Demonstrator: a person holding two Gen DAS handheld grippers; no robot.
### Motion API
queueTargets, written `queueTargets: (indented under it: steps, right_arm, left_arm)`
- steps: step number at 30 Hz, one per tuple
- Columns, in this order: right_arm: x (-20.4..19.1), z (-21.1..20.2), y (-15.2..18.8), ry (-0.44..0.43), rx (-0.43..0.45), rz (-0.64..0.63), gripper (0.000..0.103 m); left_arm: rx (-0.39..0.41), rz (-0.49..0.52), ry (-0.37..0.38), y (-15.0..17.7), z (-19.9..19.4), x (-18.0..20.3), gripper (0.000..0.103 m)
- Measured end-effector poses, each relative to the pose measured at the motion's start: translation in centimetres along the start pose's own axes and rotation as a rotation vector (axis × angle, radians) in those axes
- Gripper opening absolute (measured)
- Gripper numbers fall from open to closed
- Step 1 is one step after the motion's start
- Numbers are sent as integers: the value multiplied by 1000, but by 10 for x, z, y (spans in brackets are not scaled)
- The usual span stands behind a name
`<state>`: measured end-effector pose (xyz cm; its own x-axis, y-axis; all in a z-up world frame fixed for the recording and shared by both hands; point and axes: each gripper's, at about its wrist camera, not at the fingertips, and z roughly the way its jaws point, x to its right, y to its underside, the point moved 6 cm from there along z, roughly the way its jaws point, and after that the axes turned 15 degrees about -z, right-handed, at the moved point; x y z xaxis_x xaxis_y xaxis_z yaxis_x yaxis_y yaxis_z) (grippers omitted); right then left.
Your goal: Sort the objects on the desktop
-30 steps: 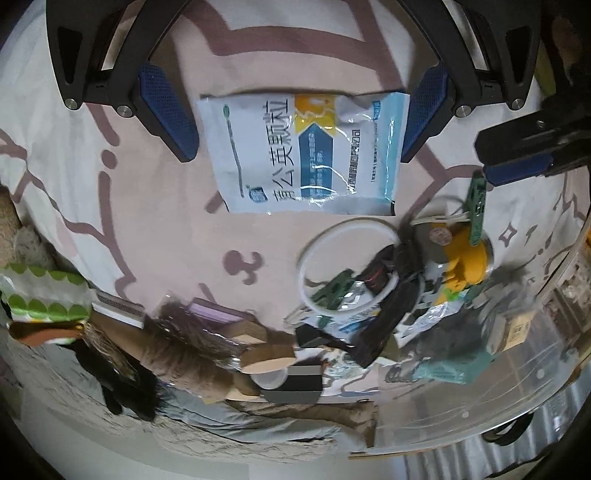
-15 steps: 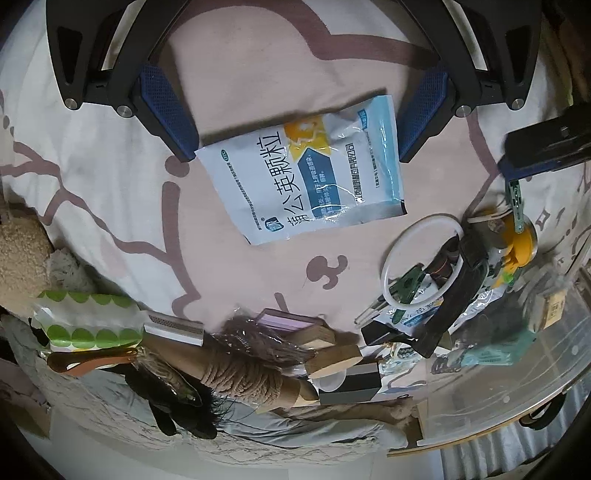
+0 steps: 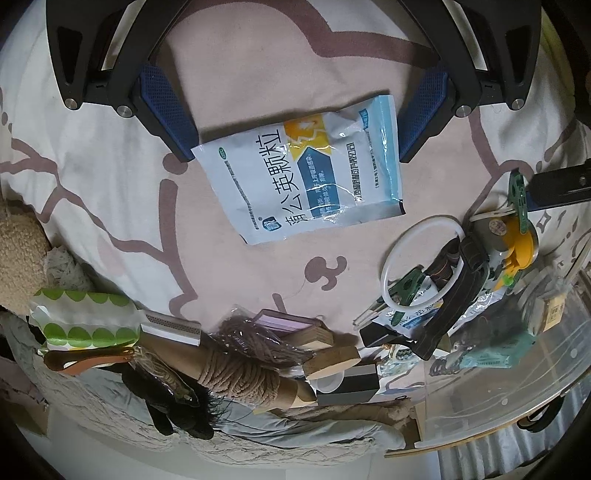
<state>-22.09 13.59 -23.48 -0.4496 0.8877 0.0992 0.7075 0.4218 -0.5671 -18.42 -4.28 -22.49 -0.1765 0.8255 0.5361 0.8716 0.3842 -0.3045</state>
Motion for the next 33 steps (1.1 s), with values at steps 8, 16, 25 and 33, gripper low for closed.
queueTargets:
  steps: [8,16,25,33]
  right_arm:
    - [0,0,0,0,3,1,103]
    - [-1,1,0,0,3,0,103]
    - [-2,2,0,0,4,1,103]
    - [-2,2,0,-2,13,6,103]
  left_arm:
    - [25,-35,-19,-26,-1,-18,79]
    - [-3,-50,26,-34,8,-19,94]
    - [-97,-12,117,-7,3,-4,94]
    - [-60,89,13,15,-2,6,94]
